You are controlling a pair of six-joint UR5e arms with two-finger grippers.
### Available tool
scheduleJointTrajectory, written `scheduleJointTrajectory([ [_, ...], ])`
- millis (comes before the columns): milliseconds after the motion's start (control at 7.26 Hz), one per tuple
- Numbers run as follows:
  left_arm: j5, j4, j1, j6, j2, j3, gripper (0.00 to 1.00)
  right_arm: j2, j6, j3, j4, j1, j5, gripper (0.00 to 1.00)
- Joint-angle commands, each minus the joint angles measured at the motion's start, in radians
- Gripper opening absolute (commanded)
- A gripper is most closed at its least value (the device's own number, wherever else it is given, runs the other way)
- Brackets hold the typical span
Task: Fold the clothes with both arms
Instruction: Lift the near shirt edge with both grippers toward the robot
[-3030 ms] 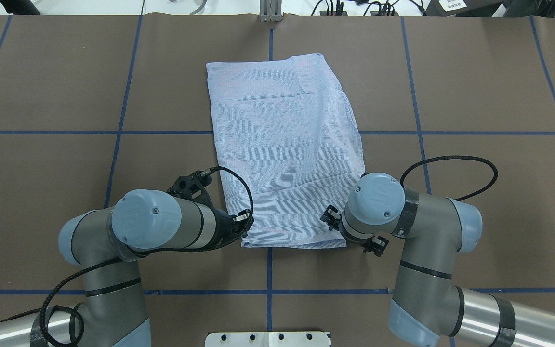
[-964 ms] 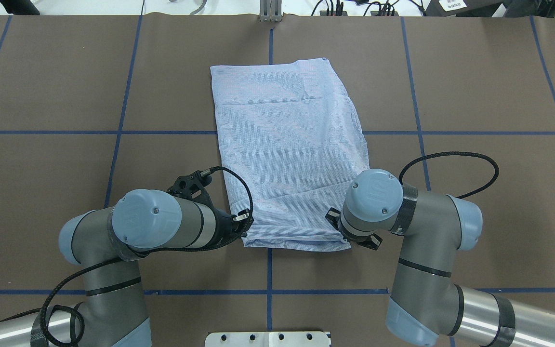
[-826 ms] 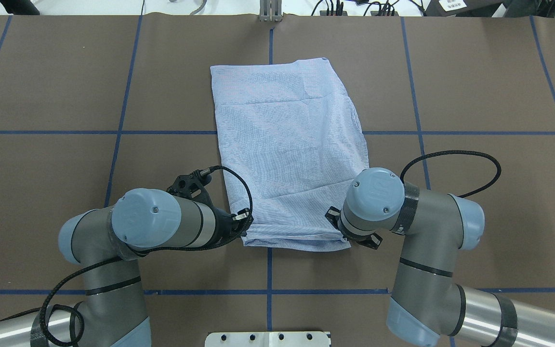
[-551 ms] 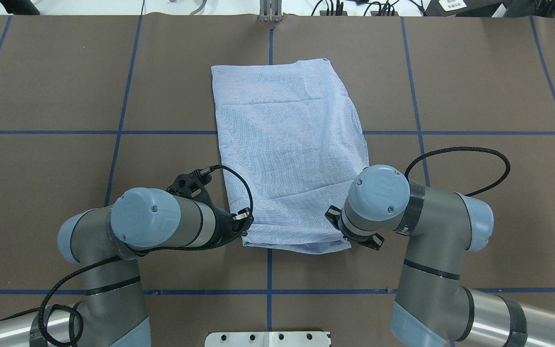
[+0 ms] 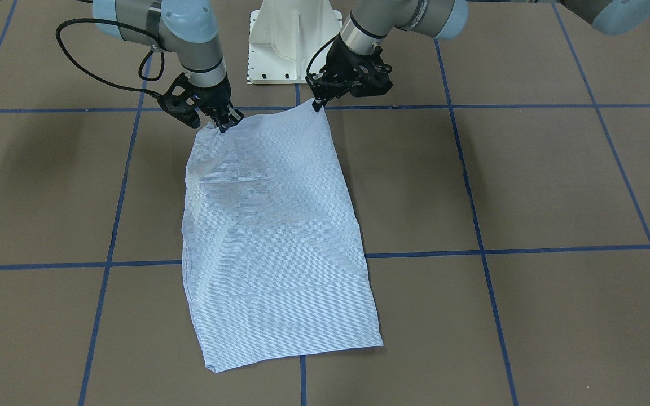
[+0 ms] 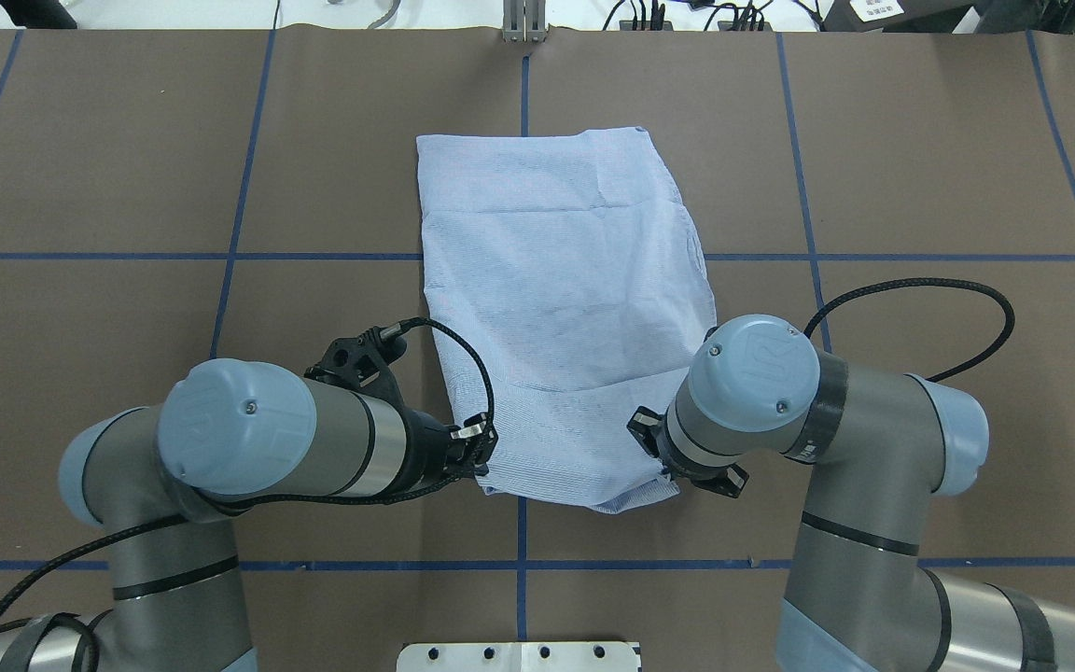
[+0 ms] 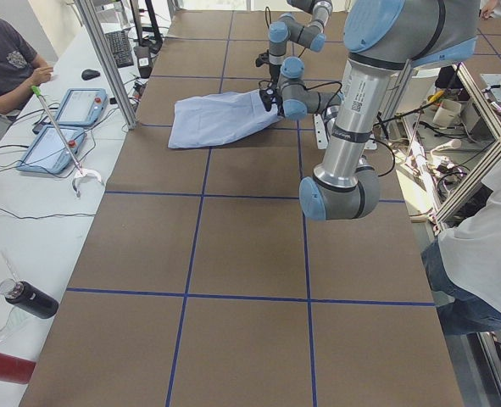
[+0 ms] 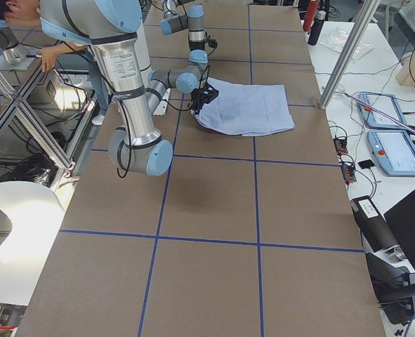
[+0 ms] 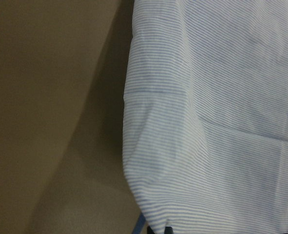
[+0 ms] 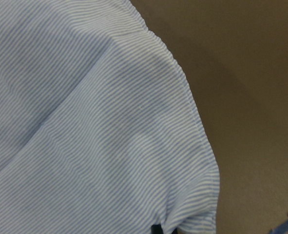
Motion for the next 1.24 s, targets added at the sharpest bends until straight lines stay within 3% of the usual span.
scheduleJointTrajectory([
  [0,-0.012,0.136,0.052,-0.007,-0.001,-0.141,0.0,0.008,0.022,0.13,-0.146,-0.042,0.086,0.0],
  [413,-0.01,0.185,0.112,-0.007,0.006,-0.165,0.0,0.006,0.044,0.234,-0.205,-0.063,0.25,0.0],
  [689,-0.03,0.308,0.114,-0.006,0.007,-0.265,0.0,0.005,0.093,0.282,-0.208,-0.083,0.252,0.0],
  [1102,-0.061,0.333,0.095,0.008,-0.011,-0.261,0.0,0.041,0.08,0.278,-0.202,-0.016,0.251,0.0],
])
